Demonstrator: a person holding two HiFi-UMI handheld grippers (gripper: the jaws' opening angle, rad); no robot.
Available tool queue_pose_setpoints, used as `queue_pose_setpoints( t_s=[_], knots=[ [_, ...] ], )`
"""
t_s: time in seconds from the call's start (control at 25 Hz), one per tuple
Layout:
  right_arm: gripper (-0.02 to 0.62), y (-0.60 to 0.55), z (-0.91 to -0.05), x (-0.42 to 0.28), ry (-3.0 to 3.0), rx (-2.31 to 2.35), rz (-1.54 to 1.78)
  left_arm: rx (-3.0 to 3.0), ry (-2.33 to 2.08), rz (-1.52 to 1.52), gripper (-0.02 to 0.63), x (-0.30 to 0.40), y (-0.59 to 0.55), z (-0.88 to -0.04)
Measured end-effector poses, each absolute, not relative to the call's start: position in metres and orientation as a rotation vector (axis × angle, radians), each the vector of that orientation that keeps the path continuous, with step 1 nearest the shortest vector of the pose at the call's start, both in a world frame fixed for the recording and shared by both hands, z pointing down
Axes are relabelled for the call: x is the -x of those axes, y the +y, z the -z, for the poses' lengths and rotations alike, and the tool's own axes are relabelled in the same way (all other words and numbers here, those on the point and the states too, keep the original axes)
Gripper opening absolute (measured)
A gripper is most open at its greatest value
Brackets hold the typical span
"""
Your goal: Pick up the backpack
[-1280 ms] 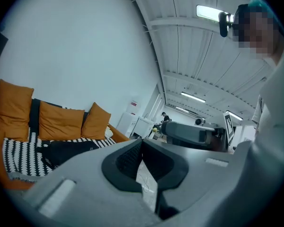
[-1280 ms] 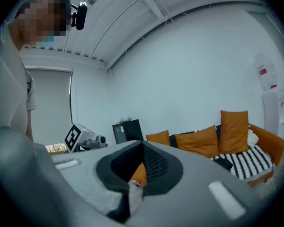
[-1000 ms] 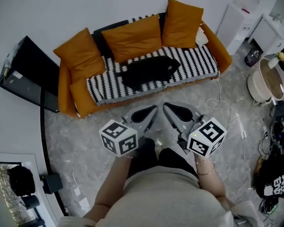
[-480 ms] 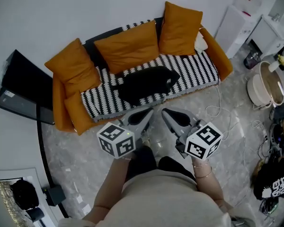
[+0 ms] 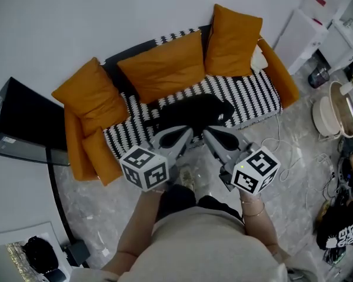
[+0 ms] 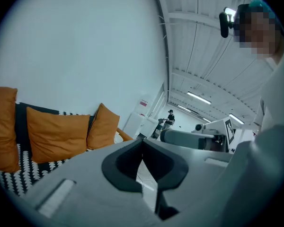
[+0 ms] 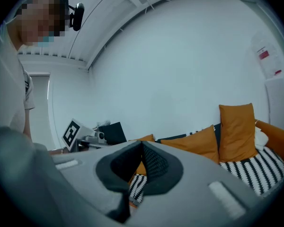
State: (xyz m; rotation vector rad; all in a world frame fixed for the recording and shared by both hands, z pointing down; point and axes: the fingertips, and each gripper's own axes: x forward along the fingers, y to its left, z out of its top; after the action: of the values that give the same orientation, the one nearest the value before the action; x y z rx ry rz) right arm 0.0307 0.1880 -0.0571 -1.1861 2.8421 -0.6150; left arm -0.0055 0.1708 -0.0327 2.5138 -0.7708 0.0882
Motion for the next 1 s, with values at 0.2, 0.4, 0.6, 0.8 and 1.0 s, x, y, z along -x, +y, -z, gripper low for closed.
queue_pose_setpoints(
  t_s=[0.2,0.4,0.6,0.8,1.0],
  knots=[
    [0.003,0.144,0.047,-0.011,2.841,1.186,0.68,-2.47,-0.769,-0.096,0.008,0.028,0.126,0.019],
    [0.003,0.124,0.023,0.008,2.846,1.18,0.786,-2.407,-0.753,-0.122,0.008,0.043,0.108,-0.005],
    [0.003,0.116,-0.001,0.019,2.882,1.142,0.884,-2.353,-0.739,-0.153,0.008,0.048,0.102,-0.03],
    [0.003,0.107,-0.027,0.009,2.873,1.175,0.978,-2.294,-0.744,-0.178,0.006,0.046,0.099,-0.058],
    [0.003,0.094,-0.051,-0.004,2.886,1.174,1.073,-2.212,-0.804,-0.186,0.008,0.046,0.087,-0.086]
  ],
)
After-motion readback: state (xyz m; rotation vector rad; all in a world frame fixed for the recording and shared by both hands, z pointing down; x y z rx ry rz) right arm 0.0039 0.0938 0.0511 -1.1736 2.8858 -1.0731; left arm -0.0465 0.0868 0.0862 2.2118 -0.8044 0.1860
